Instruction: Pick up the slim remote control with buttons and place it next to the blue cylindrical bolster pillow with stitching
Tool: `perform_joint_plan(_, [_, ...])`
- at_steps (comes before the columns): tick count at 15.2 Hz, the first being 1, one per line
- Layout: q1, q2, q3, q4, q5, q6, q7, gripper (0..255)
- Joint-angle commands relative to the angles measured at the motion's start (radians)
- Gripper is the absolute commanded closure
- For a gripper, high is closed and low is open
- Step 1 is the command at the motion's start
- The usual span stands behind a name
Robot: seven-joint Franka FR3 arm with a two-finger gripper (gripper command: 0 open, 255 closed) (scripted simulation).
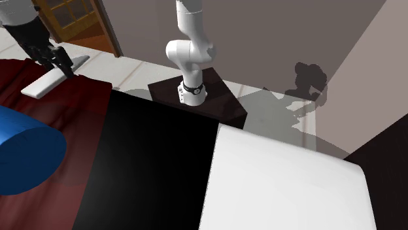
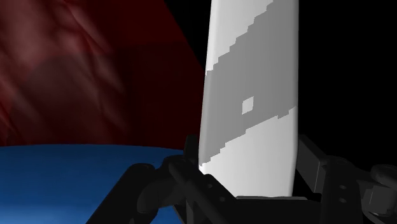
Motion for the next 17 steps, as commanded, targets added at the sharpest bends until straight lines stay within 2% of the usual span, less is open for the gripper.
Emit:
perform_joint_plan(1, [-0.025, 0.1, -0.051, 0.091, 0.062, -0.013, -0.08, 255])
perform_joint_plan(4, [-0.097, 0.248, -0.099, 0.231, 0.166, -0.048, -0.185, 255])
perform_joint_plan(17, [-0.068, 0.186, -0.082, -0.007, 0.122, 0.147, -0.16, 255])
